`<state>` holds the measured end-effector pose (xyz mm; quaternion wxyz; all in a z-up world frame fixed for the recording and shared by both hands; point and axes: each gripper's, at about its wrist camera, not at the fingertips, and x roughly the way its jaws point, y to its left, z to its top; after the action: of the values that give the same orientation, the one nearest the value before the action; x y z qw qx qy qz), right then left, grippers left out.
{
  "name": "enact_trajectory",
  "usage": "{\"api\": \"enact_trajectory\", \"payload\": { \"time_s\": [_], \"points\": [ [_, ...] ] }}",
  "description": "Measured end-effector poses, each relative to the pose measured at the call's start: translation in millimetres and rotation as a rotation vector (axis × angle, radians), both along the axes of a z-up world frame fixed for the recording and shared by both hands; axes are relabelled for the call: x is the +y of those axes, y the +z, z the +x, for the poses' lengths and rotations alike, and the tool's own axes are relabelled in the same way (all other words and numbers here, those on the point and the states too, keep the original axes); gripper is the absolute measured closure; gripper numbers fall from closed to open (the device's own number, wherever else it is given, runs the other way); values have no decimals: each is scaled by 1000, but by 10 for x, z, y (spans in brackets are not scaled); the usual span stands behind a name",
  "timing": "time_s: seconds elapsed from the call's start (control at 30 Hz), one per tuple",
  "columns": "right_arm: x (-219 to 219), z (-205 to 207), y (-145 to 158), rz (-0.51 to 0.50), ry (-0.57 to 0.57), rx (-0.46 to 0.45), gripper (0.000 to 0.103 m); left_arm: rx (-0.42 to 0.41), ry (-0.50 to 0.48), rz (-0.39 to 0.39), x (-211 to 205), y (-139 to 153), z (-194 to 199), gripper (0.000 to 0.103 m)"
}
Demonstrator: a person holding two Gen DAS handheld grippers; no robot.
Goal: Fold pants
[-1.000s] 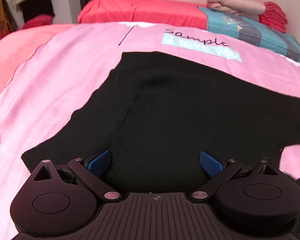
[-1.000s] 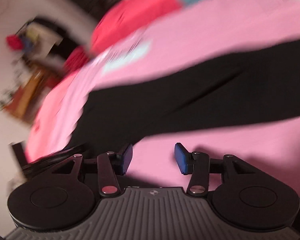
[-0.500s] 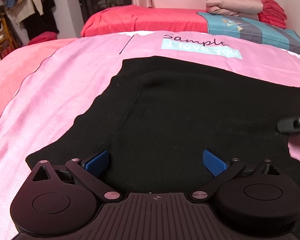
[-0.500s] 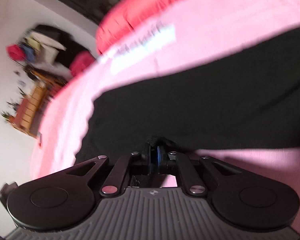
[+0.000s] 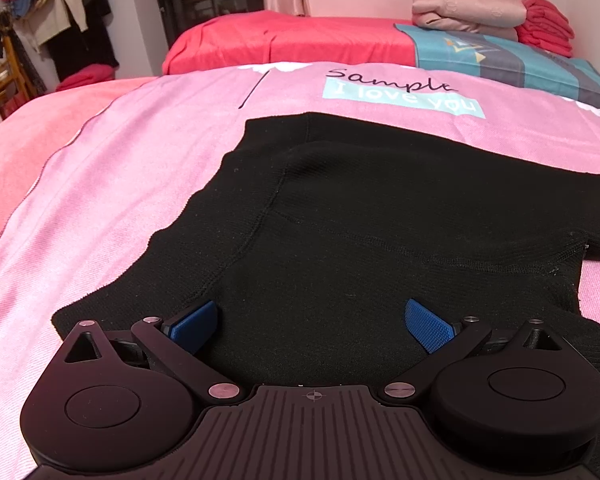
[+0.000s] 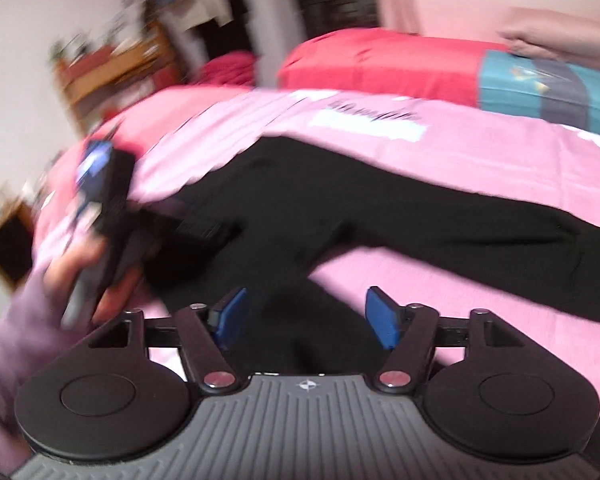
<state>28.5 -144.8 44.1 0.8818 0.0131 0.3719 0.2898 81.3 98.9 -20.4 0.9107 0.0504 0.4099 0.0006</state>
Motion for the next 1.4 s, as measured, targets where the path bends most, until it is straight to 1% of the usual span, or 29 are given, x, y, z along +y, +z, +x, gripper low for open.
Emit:
{"api": "enact_trajectory", "payload": {
  "time_s": [0.07, 0.1, 0.17, 0.2, 0.23, 0.27, 0.33, 0.37, 0.43, 0.47, 0.53, 0.6, 0.67, 0.7, 0.77, 0.83, 0.87, 0.93, 0.97, 1.0, 1.03, 1.1, 1.13, 1.2, 1.23, 1.27, 1.3, 1.33, 1.4],
  "points": [
    [0, -204, -29, -30, 63, 11, 26, -1, 2, 3, -4, 0, 1, 0],
    [41, -246, -74, -50, 75, 16, 23, -1, 4, 4, -8, 0, 2, 0],
    [131, -196, -250, -100, 46, 52, 24, -2, 6, 5, -8, 0, 4, 0],
    [123, -183, -334, -103, 21, 98, 30, -1, 7, 5, -7, -1, 4, 0],
    [128, -238, -346, -83, 29, 90, 30, -2, 7, 5, -7, -1, 5, 0],
    [132, -287, -329, -74, 80, 121, 30, -2, 8, 7, -10, -2, 6, 0],
    [99, -392, -265, -96, 115, 114, 30, -2, 10, 8, -13, -6, 9, 0],
    [70, -415, -226, -101, 115, 114, 31, -3, 10, 7, -10, -8, 10, 0],
    [-46, -437, -114, -84, 78, 126, 34, -6, 13, 10, -18, -13, 6, 0],
    [-142, -457, -72, -53, 43, 103, 34, -6, 14, 12, -20, -15, 8, 0],
    [-339, -479, -65, -2, -52, 56, 26, -5, 16, 14, -23, -17, 12, 0],
    [-504, -465, -169, -6, -141, 80, 26, -5, 16, 15, -25, -17, 13, 0],
    [-607, -498, -332, -60, -190, 138, 27, -6, 16, 15, -26, -16, 13, 0],
    [-648, -589, -356, -63, -177, 109, 28, -6, 16, 15, -26, -16, 14, 0],
    [-694, -749, -308, -87, -158, 101, 28, -5, 17, 17, -30, -15, 19, 0],
    [-794, -833, -194, -85, -163, 101, 28, -6, 18, 17, -34, -15, 18, 0],
    [-836, -855, -135, -73, -192, 81, 28, -7, 18, 17, -33, -16, 19, 0],
    [-978, -897, -31, -41, -291, 9, 22, -10, 20, 18, -42, -18, 10, 0],
    [-1091, -904, -21, -30, -352, -18, 21, -11, 20, 18, -40, -19, 9, 0],
    [-1153, -909, -47, -32, -404, -21, 21, -12, 20, 17, -39, -20, 7, 0],
    [-1205, -897, -140, -54, -430, 2, 21, -13, 20, 16, -39, -20, 1, 0],
    [-1284, -899, -379, -168, -476, 105, 23, -15, 20, 16, -38, -21, -5, 0],
    [-1310, -1024, -378, -162, -453, 54, 24, -16, 20, 17, -36, -22, -8, 0],
    [-1377, -1164, -303, -162, -452, 80, 24, -16, 21, 16, -36, -23, -12, 0],
    [-1451, -1227, -244, -136, -457, 89, 26, -17, 21, 16, -35, -23, -15, 0],
    [-1574, -1299, -178, -100, -493, 67, 25, -19, 22, 15, -33, -25, -18, 0],
    [-1714, -1326, -142, -68, -572, 39, 23, -20, 22, 16, -35, -26, -24, 0],
    [-1892, -1377, -128, -41, -686, 28, 19, -21, 22, 16, -37, -25, -28, 0],
    [-2268, -1513, -168, 21, -934, 34, 17, -22, 22, 16, -34, -25, -31, 0]
  ]
}}
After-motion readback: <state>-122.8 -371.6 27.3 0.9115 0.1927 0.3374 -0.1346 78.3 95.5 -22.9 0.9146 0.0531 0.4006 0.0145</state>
